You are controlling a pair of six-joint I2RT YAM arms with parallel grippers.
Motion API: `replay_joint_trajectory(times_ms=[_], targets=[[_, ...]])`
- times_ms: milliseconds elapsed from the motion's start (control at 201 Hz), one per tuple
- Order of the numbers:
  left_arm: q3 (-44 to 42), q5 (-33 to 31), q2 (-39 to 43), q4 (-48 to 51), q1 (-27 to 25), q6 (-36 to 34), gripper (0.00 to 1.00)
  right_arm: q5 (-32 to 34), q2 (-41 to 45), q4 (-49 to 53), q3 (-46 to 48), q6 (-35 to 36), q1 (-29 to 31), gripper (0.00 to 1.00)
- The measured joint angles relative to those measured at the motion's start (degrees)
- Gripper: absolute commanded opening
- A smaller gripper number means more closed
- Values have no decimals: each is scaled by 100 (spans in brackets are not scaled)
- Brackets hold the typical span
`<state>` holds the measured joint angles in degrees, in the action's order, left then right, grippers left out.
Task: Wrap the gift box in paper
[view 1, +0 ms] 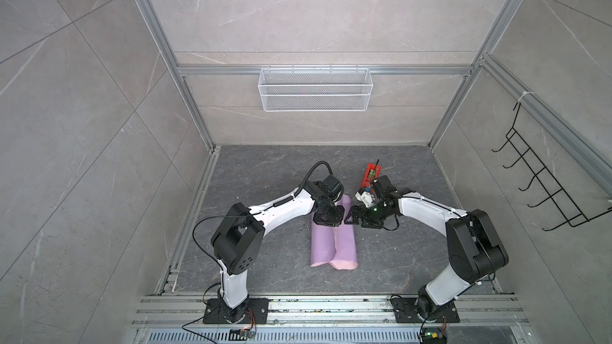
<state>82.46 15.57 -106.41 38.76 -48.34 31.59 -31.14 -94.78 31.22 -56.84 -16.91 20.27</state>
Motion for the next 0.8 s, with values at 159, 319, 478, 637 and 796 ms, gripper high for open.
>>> replay_joint_trajectory(times_ms=[159, 319, 478, 637, 796], targets=[[214, 92, 0, -39, 0, 83, 0, -2, 0, 0, 0, 0, 0, 93], [262, 151, -2, -63, 0, 140, 0, -2, 0, 0, 0, 0, 0, 93], [262, 157, -26, -66, 2, 144, 0, -2, 0, 0, 0, 0, 0, 93], [262, 221, -192, -87, 2, 146, 0, -2, 0, -2, 0, 0, 0, 92], [262, 291, -345, -116, 20, 149, 0, -13, 0, 0, 0, -2, -4, 93]])
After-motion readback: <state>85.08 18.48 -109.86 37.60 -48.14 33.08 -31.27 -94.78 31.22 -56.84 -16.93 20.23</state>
